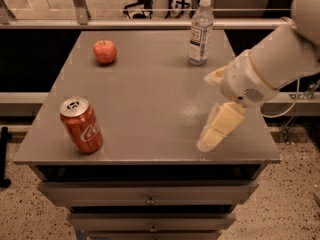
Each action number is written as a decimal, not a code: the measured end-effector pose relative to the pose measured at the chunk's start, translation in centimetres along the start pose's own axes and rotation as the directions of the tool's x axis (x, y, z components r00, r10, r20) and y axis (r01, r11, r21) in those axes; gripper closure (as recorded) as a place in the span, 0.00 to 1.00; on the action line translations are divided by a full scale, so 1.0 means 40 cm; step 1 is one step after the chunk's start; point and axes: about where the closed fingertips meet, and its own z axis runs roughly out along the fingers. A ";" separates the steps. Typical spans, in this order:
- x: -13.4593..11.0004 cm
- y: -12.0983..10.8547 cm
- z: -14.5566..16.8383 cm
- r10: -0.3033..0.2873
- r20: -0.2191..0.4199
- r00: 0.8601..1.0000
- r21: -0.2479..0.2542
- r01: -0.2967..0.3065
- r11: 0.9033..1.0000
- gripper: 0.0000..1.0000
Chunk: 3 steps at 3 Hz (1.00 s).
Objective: Pick coke can
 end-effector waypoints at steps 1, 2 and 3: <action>-0.129 0.017 0.093 0.020 0.175 0.984 -0.039 -0.013 0.999 0.00; -0.181 0.016 0.106 0.028 0.232 0.972 -0.035 -0.020 0.999 0.00; -0.180 0.017 0.107 0.027 0.230 0.973 -0.036 -0.019 0.999 0.00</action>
Offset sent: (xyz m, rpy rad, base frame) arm 0.0103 0.0673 -0.0034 0.1921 -0.0048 0.0227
